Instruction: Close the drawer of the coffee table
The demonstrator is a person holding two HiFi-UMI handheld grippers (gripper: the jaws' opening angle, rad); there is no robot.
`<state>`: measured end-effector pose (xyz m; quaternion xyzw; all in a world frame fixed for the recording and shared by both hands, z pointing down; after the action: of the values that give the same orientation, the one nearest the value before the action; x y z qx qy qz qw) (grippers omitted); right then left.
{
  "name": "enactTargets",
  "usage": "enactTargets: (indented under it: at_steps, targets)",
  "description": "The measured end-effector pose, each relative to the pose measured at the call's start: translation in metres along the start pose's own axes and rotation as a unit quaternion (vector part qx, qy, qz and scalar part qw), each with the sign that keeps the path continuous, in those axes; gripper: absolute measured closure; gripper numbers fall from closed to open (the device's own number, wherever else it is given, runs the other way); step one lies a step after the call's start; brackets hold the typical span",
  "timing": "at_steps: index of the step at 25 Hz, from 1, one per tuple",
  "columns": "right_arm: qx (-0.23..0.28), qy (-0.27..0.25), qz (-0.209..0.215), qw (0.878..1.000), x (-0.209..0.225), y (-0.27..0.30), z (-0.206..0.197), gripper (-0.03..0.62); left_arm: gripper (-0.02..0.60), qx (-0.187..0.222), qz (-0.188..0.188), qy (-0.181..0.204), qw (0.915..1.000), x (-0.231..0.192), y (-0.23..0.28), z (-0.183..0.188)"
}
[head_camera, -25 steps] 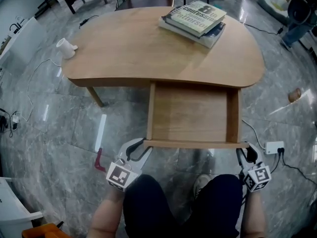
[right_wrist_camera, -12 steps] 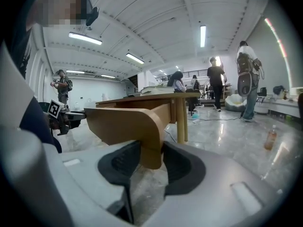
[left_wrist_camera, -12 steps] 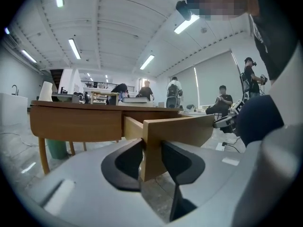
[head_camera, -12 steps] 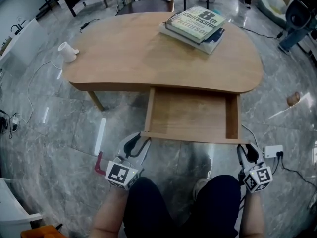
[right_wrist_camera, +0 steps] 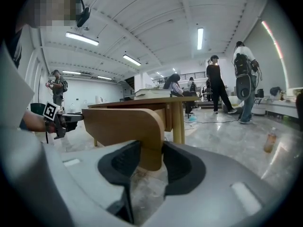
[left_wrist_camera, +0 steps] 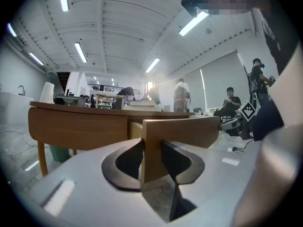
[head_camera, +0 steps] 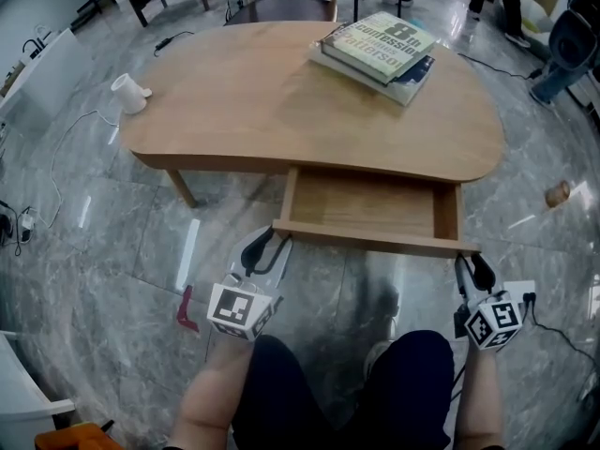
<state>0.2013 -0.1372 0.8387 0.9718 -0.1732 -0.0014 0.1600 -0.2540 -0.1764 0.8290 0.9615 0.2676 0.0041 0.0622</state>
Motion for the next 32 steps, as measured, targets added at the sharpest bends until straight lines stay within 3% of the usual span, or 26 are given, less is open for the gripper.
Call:
enactTargets:
  at_steps: [14, 22, 32]
  targets:
    - [0.003, 0.012, -0.013, 1.0, 0.026, 0.06, 0.02, 0.444, 0.457, -0.019, 0.058, -0.011, 0.9981, -0.016, 0.058, 0.012]
    - [0.018, 0.019, -0.042, 0.999, 0.039, 0.093, 0.031, 0.444, 0.46, -0.029, 0.107, -0.025, 0.9935, -0.022, 0.093, 0.017]
    - [0.031, 0.02, -0.089, 0.995, 0.047, 0.118, 0.037, 0.445, 0.469, -0.021, 0.135, -0.039, 0.9899, -0.027, 0.117, 0.017]
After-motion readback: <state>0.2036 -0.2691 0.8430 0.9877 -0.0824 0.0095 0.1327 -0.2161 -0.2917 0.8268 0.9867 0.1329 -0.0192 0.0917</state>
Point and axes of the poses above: the fingertips, and each gripper's own axes: y forward along the fingers, x to its right, z out of its top, the point moved 9 cm from there along -y, backward along the fingers, and after that the axes turned 1 degree about -y, right-handed, at the moved point
